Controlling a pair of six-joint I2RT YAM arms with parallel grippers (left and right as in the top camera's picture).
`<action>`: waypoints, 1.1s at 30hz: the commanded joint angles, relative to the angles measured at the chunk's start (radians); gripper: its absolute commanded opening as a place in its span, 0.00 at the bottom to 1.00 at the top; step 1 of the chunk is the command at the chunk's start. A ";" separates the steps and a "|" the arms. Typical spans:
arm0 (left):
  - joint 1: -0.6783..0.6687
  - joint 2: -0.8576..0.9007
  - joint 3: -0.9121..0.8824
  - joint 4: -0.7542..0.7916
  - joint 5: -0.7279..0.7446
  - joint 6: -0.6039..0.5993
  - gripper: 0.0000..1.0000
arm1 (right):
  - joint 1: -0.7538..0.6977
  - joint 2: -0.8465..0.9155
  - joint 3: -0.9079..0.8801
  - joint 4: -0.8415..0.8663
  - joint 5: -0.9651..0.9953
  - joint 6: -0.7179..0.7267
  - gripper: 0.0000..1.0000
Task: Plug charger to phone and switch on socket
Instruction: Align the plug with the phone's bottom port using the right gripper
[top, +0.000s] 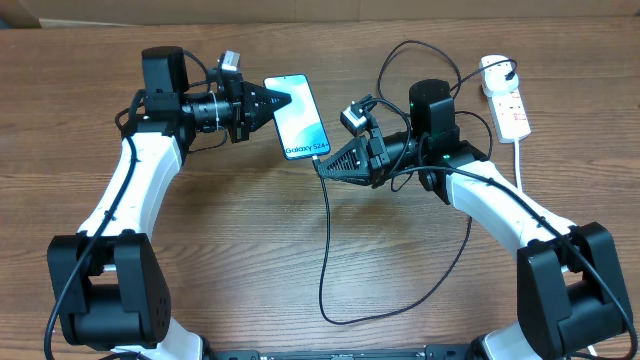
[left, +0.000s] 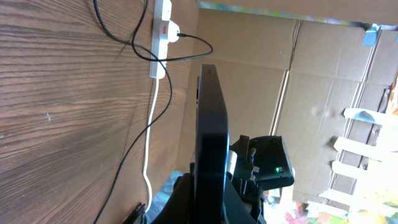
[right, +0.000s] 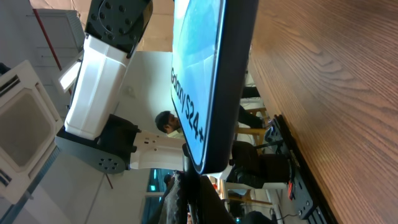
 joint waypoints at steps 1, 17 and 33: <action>0.004 -0.003 0.010 0.006 0.055 0.012 0.04 | -0.003 -0.025 0.019 0.005 -0.001 0.008 0.04; -0.007 -0.003 0.010 0.006 0.043 0.011 0.04 | -0.002 -0.025 0.019 0.005 0.000 0.015 0.04; -0.016 -0.003 0.010 0.006 0.028 0.003 0.04 | -0.002 -0.025 0.019 0.005 -0.001 0.019 0.04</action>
